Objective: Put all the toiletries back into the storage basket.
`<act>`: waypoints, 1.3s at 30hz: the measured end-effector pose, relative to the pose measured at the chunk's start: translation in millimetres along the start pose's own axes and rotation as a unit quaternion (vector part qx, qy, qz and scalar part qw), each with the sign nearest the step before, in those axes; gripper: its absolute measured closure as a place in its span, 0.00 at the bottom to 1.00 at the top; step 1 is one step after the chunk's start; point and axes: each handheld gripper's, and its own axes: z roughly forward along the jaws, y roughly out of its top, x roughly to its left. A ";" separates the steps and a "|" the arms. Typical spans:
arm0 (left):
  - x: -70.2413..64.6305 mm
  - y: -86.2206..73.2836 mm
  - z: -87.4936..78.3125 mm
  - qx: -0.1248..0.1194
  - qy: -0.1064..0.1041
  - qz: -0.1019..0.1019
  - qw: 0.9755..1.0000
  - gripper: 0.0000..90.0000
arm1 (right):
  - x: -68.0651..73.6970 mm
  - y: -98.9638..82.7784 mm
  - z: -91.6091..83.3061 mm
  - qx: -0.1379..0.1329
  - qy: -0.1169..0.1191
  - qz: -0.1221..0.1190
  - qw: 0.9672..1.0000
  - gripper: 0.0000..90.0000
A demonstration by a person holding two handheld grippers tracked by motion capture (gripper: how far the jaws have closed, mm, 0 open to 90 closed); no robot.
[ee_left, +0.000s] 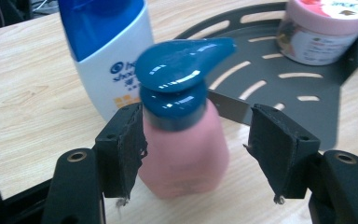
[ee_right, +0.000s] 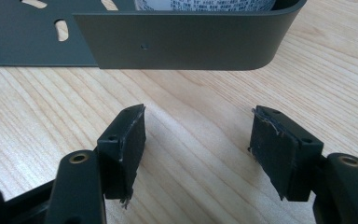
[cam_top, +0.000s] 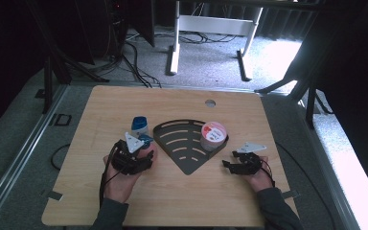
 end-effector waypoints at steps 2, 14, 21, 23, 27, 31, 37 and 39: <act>1.6 1.1 4.3 -0.001 0.005 -0.007 1.000 0.40 | -0.1 0.0 0.0 0.000 0.000 0.000 1.000 0.39; 7.5 6.6 24.6 0.004 0.001 -0.031 1.000 0.40 | -0.2 -0.2 0.0 0.000 0.001 -0.001 1.000 0.39; 10.4 10.7 32.2 0.000 -0.015 -0.052 0.999 0.44 | -0.2 -0.2 0.1 -0.001 0.001 -0.001 1.000 0.39; 10.8 11.1 32.7 -0.001 -0.016 -0.054 0.998 0.45 | -0.3 -0.3 0.1 -0.001 0.001 -0.002 1.000 0.39; 12.8 13.1 34.1 -0.008 -0.019 -0.065 0.998 0.48 | -0.3 -0.3 0.1 -0.002 0.002 -0.001 1.000 0.39; 13.1 13.0 34.7 -0.013 -0.015 -0.069 0.997 0.50 | -0.3 -0.3 0.1 -0.001 0.002 -0.001 1.000 0.39; 13.6 12.6 36.1 -0.019 -0.014 -0.075 0.997 0.54 | -0.5 -0.4 0.1 -0.002 0.002 -0.002 1.000 0.39; 12.4 12.7 35.9 -0.020 -0.015 -0.073 0.997 0.56 | -0.5 -0.4 0.1 -0.002 0.002 -0.002 1.000 0.39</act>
